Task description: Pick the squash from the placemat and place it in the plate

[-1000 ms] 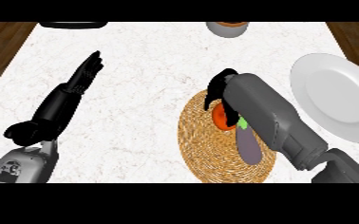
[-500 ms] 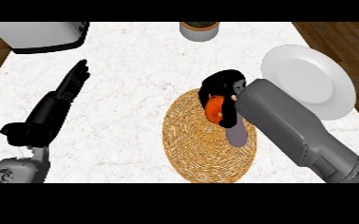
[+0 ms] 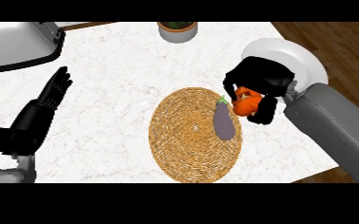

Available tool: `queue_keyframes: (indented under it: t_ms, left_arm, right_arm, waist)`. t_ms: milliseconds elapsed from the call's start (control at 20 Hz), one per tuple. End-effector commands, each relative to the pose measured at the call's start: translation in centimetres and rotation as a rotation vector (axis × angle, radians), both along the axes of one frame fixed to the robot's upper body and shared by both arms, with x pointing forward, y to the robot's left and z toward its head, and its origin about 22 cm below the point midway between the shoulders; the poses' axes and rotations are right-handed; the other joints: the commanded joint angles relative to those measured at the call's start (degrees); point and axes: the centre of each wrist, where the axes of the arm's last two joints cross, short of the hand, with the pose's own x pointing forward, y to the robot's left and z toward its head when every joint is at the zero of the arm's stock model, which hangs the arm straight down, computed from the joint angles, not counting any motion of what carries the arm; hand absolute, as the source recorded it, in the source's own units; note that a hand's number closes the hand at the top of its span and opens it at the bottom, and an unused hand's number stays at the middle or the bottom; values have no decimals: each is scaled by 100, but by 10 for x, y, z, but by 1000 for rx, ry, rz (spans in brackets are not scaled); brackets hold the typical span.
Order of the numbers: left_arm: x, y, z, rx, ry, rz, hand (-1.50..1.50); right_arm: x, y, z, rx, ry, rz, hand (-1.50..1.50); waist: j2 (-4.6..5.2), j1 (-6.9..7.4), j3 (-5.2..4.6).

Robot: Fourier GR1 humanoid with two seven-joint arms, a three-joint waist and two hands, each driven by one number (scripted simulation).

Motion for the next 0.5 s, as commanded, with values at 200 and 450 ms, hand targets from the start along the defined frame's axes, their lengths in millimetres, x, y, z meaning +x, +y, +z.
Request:
queue_keyframes:
  t_ms: [200,450]
  left_arm:
    - [-13,12,1,-6,-27,56,0]
    - [-20,14,4,3,-50,27,0]
  right_arm:
    - [-38,-111,38,177,-206,-11,150]
    - [-66,-182,47,269,-319,-104,150]
  waist:
    - [148,-178,-28]
    - [268,13,-36]
